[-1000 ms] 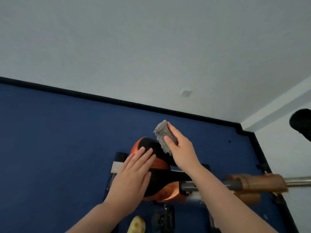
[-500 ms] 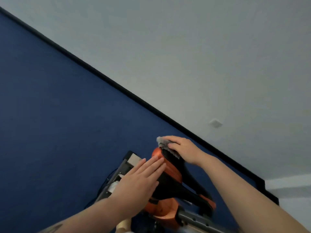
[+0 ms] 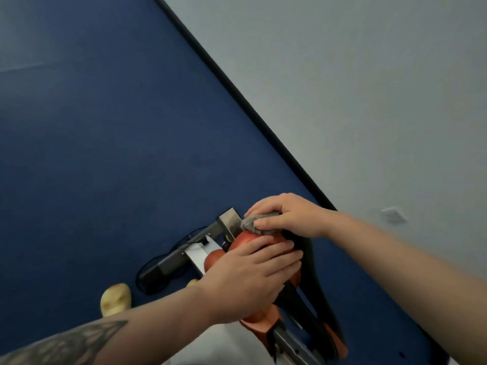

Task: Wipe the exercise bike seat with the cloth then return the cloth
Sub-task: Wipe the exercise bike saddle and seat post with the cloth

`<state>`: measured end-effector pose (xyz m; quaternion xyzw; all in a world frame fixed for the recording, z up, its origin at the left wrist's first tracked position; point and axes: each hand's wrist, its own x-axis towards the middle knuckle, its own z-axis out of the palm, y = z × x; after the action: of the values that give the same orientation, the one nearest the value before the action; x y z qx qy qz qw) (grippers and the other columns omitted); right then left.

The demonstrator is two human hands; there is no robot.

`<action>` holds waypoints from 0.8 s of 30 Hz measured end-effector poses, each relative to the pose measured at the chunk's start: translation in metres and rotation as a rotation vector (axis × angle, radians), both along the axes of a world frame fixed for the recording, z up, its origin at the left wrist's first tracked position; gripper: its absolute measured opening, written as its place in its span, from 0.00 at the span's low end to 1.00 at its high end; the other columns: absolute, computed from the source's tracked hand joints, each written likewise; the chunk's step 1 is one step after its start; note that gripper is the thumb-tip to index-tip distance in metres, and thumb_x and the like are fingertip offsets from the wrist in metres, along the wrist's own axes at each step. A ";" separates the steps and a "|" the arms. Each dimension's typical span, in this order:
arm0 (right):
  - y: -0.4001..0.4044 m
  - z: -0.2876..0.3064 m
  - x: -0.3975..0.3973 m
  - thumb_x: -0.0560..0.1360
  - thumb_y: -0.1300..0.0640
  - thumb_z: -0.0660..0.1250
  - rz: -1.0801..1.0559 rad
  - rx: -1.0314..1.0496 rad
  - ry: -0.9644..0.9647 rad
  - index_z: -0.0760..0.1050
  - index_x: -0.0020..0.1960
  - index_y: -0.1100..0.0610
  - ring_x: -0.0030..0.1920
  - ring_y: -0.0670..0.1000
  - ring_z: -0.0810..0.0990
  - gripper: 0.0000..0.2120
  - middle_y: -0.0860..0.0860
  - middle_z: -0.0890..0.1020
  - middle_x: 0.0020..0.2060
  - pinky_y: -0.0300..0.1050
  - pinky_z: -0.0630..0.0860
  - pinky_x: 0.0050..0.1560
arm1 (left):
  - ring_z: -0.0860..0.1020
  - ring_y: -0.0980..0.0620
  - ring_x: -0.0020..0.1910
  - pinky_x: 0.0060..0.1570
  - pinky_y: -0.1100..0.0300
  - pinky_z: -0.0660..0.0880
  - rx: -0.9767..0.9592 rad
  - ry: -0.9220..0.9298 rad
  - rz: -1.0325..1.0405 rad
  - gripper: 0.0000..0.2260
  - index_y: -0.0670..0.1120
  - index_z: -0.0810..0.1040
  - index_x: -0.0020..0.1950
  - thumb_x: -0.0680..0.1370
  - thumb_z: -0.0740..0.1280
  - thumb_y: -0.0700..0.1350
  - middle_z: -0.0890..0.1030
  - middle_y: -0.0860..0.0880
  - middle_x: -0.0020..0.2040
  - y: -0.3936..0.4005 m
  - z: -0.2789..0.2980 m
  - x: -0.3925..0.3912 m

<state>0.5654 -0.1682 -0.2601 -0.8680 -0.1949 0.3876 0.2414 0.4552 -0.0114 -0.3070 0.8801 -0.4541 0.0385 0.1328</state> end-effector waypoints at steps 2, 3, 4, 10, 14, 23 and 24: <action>0.011 0.001 0.001 0.73 0.34 0.56 0.134 -0.070 -0.022 0.81 0.56 0.46 0.57 0.41 0.79 0.24 0.40 0.83 0.55 0.50 0.73 0.63 | 0.64 0.52 0.73 0.73 0.50 0.52 -0.018 -0.019 0.005 0.20 0.49 0.68 0.71 0.79 0.58 0.50 0.70 0.53 0.71 -0.001 -0.002 -0.004; 0.010 0.003 0.003 0.74 0.34 0.55 0.140 -0.075 0.002 0.80 0.56 0.47 0.57 0.41 0.78 0.25 0.40 0.83 0.56 0.50 0.72 0.63 | 0.63 0.52 0.73 0.73 0.50 0.52 -0.021 -0.029 -0.002 0.20 0.49 0.68 0.71 0.79 0.59 0.50 0.69 0.52 0.72 -0.001 -0.002 -0.005; 0.007 0.004 0.007 0.76 0.35 0.56 0.126 -0.073 0.041 0.80 0.58 0.47 0.58 0.40 0.78 0.23 0.39 0.82 0.57 0.50 0.72 0.64 | 0.62 0.52 0.73 0.73 0.50 0.51 -0.022 -0.039 -0.009 0.20 0.49 0.67 0.72 0.80 0.58 0.49 0.68 0.52 0.72 0.000 -0.002 -0.004; 0.035 0.007 0.006 0.75 0.38 0.61 0.207 -0.095 0.114 0.80 0.58 0.40 0.55 0.36 0.77 0.16 0.37 0.82 0.57 0.46 0.73 0.62 | 0.60 0.53 0.74 0.73 0.51 0.48 -0.011 -0.063 -0.034 0.19 0.48 0.65 0.73 0.81 0.56 0.48 0.66 0.52 0.74 0.004 -0.004 -0.003; 0.047 0.008 0.008 0.77 0.41 0.62 0.276 -0.094 0.158 0.81 0.57 0.45 0.48 0.30 0.77 0.15 0.37 0.82 0.53 0.39 0.73 0.58 | 0.61 0.53 0.74 0.73 0.51 0.47 -0.016 -0.045 -0.038 0.19 0.48 0.66 0.72 0.82 0.52 0.48 0.67 0.51 0.73 0.008 -0.001 -0.003; 0.061 0.008 -0.004 0.77 0.37 0.58 0.382 -0.199 0.081 0.80 0.57 0.40 0.47 0.34 0.77 0.17 0.33 0.80 0.46 0.40 0.73 0.52 | 0.60 0.51 0.74 0.75 0.53 0.49 0.004 -0.029 -0.047 0.21 0.47 0.64 0.73 0.81 0.53 0.49 0.65 0.50 0.74 0.008 -0.001 -0.003; 0.057 0.011 -0.002 0.77 0.37 0.58 0.362 -0.189 0.084 0.80 0.57 0.41 0.47 0.32 0.76 0.16 0.32 0.80 0.48 0.39 0.73 0.52 | 0.60 0.52 0.74 0.75 0.53 0.50 0.011 -0.030 -0.054 0.21 0.47 0.64 0.73 0.81 0.53 0.50 0.65 0.50 0.74 0.008 0.001 -0.002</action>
<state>0.5631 -0.1109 -0.2492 -0.8206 -0.3001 0.4772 0.0932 0.4533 -0.0030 -0.3061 0.8677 -0.4797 0.0457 0.1221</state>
